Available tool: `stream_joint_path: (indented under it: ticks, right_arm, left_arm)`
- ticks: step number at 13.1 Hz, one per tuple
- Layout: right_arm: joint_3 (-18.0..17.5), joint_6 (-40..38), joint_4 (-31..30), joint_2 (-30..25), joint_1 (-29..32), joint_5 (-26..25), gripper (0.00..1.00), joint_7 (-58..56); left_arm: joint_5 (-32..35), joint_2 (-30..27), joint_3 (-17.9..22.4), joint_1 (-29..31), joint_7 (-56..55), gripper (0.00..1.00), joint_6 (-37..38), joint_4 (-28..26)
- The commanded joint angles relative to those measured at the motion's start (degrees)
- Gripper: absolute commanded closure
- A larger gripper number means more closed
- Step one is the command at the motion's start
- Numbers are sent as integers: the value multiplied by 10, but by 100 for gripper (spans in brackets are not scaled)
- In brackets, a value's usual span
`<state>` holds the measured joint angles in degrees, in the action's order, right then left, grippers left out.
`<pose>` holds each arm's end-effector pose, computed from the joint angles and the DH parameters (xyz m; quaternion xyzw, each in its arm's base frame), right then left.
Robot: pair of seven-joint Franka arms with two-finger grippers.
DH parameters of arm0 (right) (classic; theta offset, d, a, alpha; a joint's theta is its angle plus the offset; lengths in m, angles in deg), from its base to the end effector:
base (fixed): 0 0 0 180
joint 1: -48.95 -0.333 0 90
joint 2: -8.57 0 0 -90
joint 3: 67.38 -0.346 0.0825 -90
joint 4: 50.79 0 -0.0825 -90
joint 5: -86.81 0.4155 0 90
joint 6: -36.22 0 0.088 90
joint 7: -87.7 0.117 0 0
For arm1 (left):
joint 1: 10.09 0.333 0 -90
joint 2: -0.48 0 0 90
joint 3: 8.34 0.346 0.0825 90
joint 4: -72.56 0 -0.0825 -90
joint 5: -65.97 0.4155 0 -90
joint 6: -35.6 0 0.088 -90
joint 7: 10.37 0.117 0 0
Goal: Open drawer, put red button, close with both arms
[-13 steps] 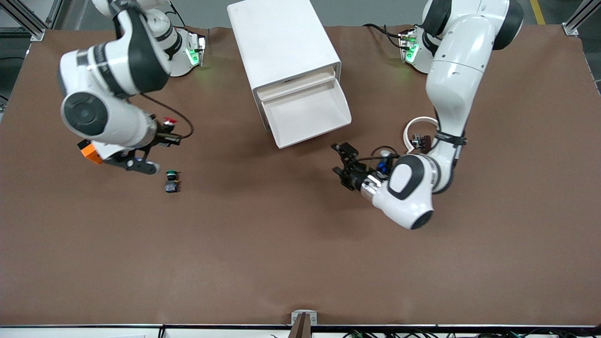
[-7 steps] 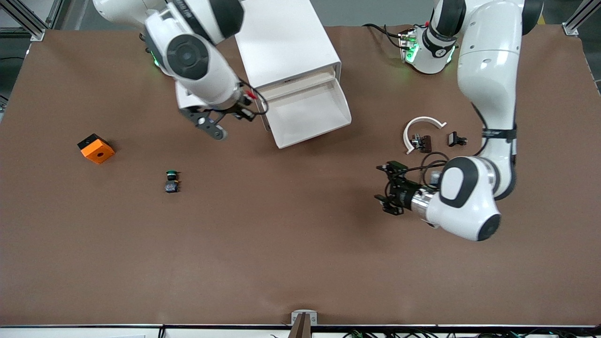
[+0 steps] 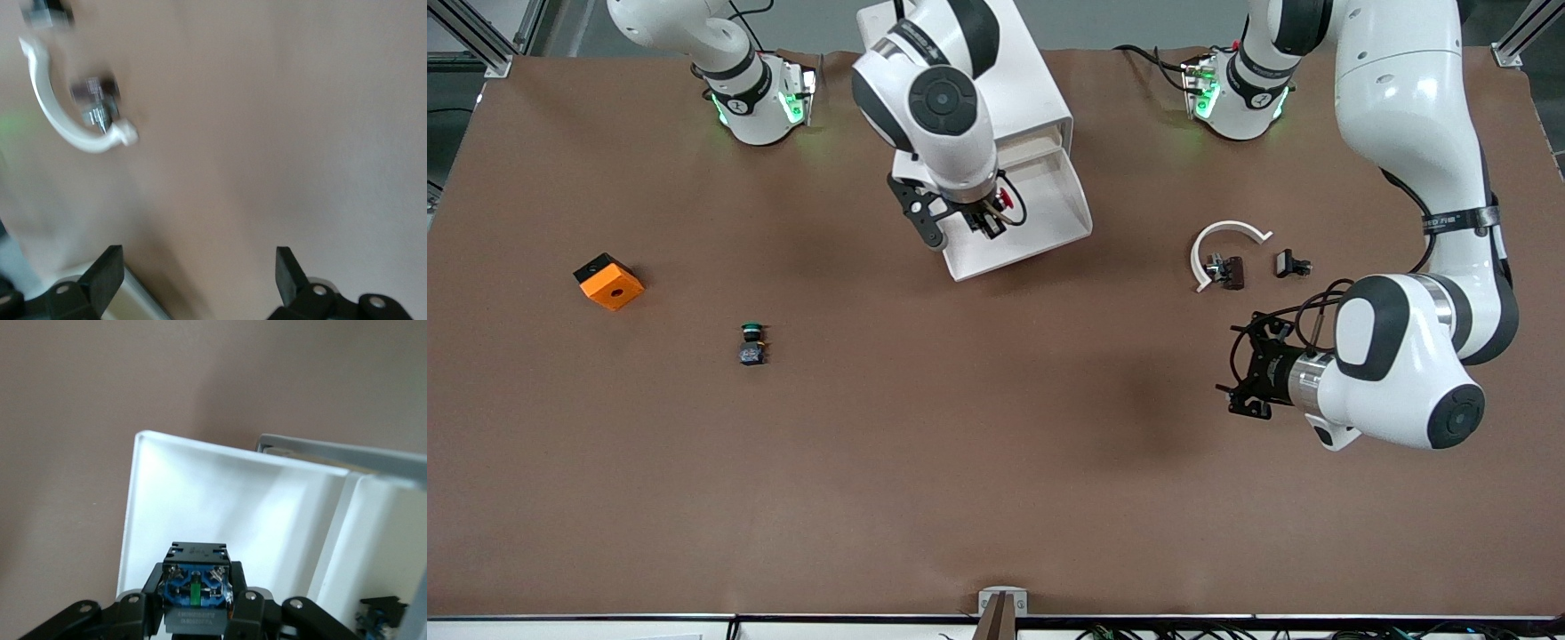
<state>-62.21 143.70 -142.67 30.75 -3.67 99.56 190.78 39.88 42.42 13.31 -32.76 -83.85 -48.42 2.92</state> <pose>0.4507 0.5292 0.4041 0.8619 -0.4965 -0.0981 0.0320 0.7270 -0.1381 0.3391 -0.7788 -0.5818 0.2280 0.0544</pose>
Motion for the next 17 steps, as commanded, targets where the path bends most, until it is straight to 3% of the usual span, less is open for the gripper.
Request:
stream_joint_path:
  ticks: [1, 8, 9, 10, 11, 12, 17]
  right_arm:
    - [9, 27, 15, 22, -20, 4, 89, 66]
    - [9, 62, 6, 70, -44, -22, 85, 74]
    - [9, 61, 6, 70, -46, -22, 78, 74]
    - [9, 59, 6, 69, -46, -22, 60, 74]
    - [9, 56, 6, 69, -44, -22, 22, 73]
    - [9, 54, 6, 67, -43, -22, 0, 73]
    - [13, -3, 27, 6, -28, -23, 0, 64]
  left_arm:
    - [72, -22, 5, -20, 75, 0, -1, -4]
    - [133, -79, 4, -11, 350, 0, -1, -15]
    - [133, -89, 4, -9, 379, 0, -1, -20]
    - [133, -99, 4, -4, 413, 0, -1, -26]
    - [133, -106, 4, -3, 441, 0, -1, -32]
    - [133, -108, 5, -1, 459, 0, -2, -32]
    - [151, -137, -5, -11, 468, 0, -35, -79]
